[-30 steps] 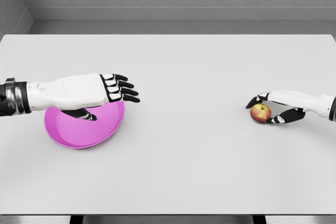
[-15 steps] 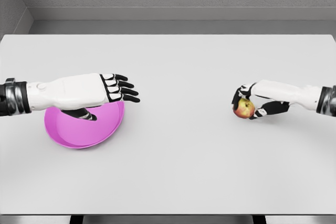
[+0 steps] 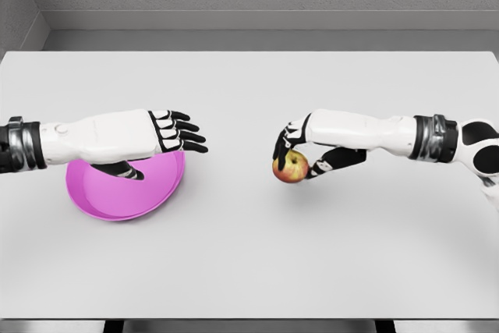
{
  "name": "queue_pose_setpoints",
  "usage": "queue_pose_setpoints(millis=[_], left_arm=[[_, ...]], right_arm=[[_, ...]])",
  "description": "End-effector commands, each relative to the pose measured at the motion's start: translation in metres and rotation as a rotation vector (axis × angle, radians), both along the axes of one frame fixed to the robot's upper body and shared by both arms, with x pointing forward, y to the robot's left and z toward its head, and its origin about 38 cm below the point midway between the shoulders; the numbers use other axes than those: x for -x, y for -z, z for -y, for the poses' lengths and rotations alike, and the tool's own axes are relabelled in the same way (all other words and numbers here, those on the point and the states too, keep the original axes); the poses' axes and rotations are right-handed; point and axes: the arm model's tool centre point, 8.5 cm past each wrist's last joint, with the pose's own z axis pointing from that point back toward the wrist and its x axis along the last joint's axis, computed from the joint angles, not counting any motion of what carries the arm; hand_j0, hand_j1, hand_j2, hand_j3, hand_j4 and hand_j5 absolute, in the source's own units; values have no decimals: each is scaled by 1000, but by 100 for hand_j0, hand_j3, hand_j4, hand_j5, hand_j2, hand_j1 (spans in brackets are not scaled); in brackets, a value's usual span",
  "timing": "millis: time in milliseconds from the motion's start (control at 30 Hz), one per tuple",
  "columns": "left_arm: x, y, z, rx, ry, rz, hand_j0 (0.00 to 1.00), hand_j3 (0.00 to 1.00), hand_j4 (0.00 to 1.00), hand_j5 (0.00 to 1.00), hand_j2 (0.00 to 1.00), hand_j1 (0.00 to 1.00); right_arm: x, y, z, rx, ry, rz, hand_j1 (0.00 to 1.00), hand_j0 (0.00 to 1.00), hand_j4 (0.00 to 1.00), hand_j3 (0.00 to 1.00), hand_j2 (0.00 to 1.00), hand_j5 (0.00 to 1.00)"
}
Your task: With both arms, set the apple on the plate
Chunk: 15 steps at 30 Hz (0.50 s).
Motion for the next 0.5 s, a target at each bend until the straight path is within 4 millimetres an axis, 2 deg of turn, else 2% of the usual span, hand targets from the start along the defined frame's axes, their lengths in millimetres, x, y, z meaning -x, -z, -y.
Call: queue_pose_setpoints(millis=[0, 67, 133, 167, 200, 300, 333, 367, 467], left_arm=[[0, -1, 0, 5, -2, -3, 100, 100, 100, 100, 100, 100], [0, 0, 0, 4, -2, -4, 100, 100, 100, 100, 100, 100], [0, 0, 0, 4, -2, -4, 100, 100, 100, 100, 100, 100], [0, -1, 0, 5, -3, -1, 100, 100, 100, 100, 100, 100], [0, -1, 0, 4, -2, -2, 100, 100, 100, 100, 100, 100], [0, -1, 0, 4, -2, -2, 100, 100, 100, 100, 100, 100], [0, -1, 0, 4, -2, -2, 100, 100, 100, 100, 100, 100], [-1, -3, 0, 4, -2, 2, 100, 100, 100, 100, 100, 100], [-5, -7, 20, 43, 37, 17, 100, 100, 100, 100, 100, 100]], right_arm=[[-10, 13, 4, 32, 42, -14, 81, 81, 81, 81, 81, 81], [-12, 15, 9, 38, 55, -18, 87, 87, 87, 87, 87, 87], [-11, 18, 9, 48, 53, -18, 87, 87, 87, 87, 87, 87], [-11, 17, 9, 46, 54, -17, 98, 98, 98, 98, 98, 98], [-11, 17, 10, 45, 55, -16, 100, 100, 100, 100, 100, 100], [-11, 14, 12, 39, 55, -7, 100, 100, 100, 100, 100, 100], [-12, 7, 17, 22, 62, 15, 100, 100, 100, 100, 100, 100], [-17, -6, 34, -6, 111, 45, 100, 100, 100, 100, 100, 100], [-18, -28, 74, -16, 208, 90, 100, 100, 100, 100, 100, 100]])
